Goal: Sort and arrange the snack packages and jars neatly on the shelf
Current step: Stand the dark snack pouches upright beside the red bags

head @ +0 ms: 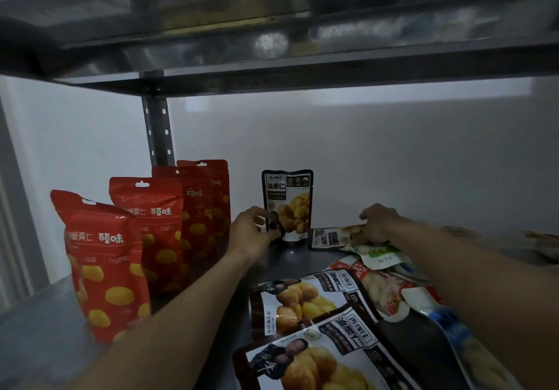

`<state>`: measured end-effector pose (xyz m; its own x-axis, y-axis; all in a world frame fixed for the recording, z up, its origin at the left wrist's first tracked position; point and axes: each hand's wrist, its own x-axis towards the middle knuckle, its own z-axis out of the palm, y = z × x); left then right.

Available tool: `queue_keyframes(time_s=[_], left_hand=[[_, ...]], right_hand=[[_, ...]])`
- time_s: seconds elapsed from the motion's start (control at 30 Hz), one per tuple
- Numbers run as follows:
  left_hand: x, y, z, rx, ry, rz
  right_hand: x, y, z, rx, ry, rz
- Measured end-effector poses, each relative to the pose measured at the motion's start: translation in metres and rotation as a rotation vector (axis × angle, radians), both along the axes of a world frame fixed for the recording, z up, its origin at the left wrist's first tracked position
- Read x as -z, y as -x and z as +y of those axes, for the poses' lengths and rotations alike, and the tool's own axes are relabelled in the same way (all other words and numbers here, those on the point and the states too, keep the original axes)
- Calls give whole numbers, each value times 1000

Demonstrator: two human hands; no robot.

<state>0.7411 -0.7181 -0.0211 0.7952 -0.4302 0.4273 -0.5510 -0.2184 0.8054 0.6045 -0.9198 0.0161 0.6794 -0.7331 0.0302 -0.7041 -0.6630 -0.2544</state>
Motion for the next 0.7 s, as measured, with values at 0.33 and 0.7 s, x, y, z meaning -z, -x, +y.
queue_keyframes(time_s=[0.33,0.7], left_hand=[[-8,15,16,31,-40,-74],[-34,45,16,134,-8,-141]], right_hand=[[-1,10,-6,248,-208,-492],[-7,37,13,232,-103,-1002]])
